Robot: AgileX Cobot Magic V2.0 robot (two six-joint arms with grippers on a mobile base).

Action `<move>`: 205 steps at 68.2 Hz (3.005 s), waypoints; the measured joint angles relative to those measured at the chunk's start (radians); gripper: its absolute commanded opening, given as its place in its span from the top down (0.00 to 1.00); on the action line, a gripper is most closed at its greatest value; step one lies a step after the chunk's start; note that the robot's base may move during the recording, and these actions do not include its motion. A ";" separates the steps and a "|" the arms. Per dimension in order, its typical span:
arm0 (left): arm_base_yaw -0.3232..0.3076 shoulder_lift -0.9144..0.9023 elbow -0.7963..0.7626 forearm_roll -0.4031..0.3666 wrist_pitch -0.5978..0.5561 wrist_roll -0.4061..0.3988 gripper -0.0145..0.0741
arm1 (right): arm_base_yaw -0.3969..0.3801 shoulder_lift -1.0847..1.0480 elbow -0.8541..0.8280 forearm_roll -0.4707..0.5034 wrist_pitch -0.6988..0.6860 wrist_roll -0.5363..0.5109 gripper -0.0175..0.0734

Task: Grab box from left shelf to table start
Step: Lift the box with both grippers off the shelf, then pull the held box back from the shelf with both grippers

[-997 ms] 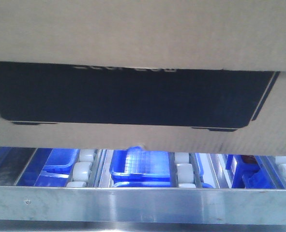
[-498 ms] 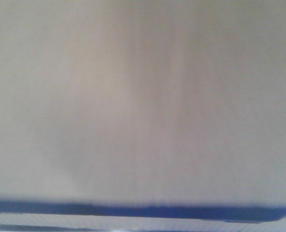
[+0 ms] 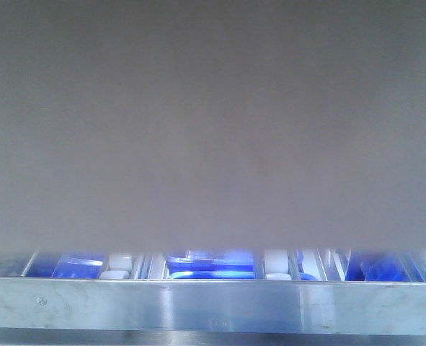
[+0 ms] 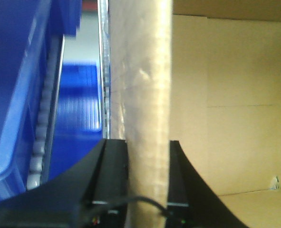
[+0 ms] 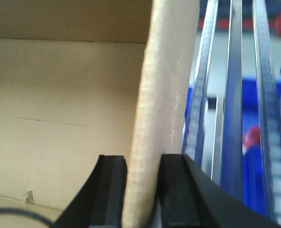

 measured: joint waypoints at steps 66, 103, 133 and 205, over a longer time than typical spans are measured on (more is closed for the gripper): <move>0.000 -0.061 0.000 -0.010 -0.050 0.010 0.94 | -0.002 -0.112 0.000 0.010 -0.074 -0.001 0.74; 0.000 -0.061 0.000 -0.011 -0.050 0.010 0.94 | -0.002 -0.115 0.000 0.010 -0.074 -0.001 0.74; 0.000 -0.061 0.000 -0.011 -0.050 0.010 0.94 | -0.002 -0.115 0.000 0.010 -0.074 -0.001 0.74; 0.000 -0.065 0.000 -0.013 -0.044 0.010 0.94 | -0.002 -0.117 0.000 0.010 -0.076 -0.001 0.74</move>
